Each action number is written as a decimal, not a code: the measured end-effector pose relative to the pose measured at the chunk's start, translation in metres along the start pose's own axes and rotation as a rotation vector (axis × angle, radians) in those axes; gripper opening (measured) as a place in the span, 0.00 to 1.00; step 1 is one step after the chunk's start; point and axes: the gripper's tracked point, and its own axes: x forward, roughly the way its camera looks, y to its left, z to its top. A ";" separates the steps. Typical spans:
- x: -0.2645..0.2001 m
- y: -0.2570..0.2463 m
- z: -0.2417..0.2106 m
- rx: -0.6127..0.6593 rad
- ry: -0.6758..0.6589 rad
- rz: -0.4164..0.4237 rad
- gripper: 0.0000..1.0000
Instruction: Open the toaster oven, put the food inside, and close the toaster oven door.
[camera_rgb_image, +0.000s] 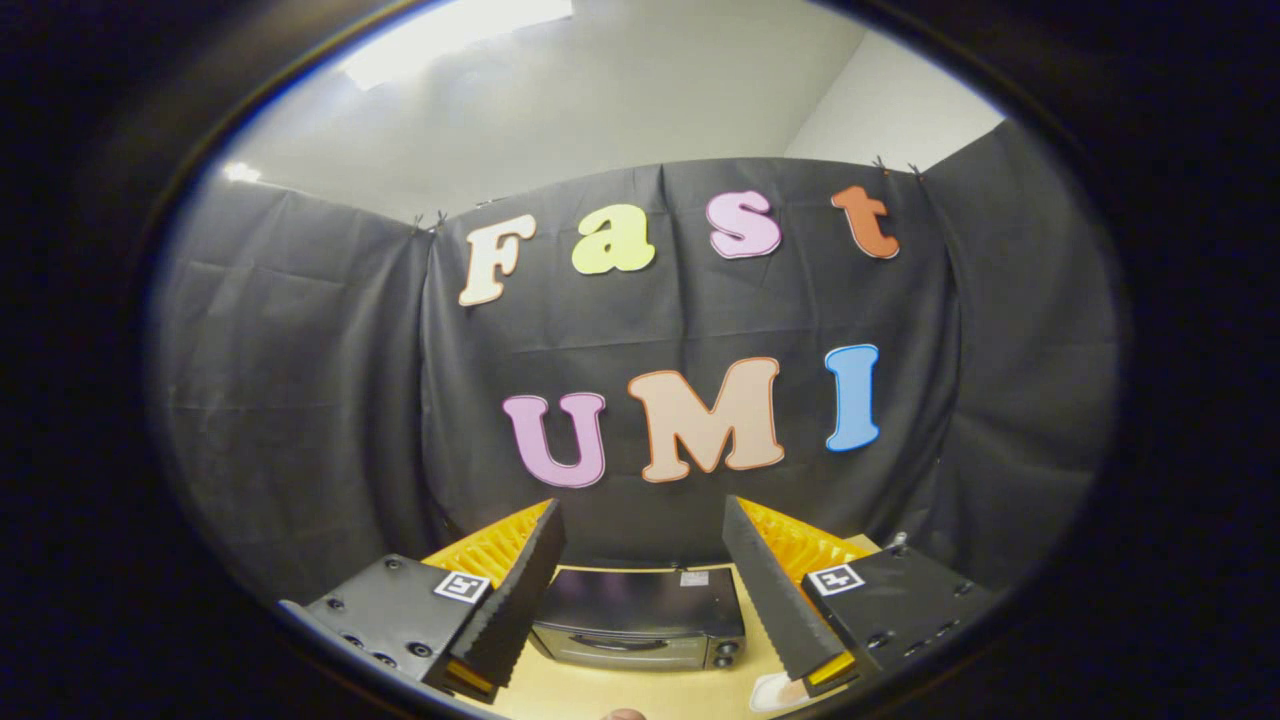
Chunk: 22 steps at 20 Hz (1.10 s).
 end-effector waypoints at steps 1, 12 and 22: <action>0.002 0.000 -0.001 0.003 0.002 0.001 0.99; 0.067 0.014 -0.036 -0.006 0.020 -0.021 0.99; 0.137 0.050 -0.111 0.025 0.036 -0.020 0.99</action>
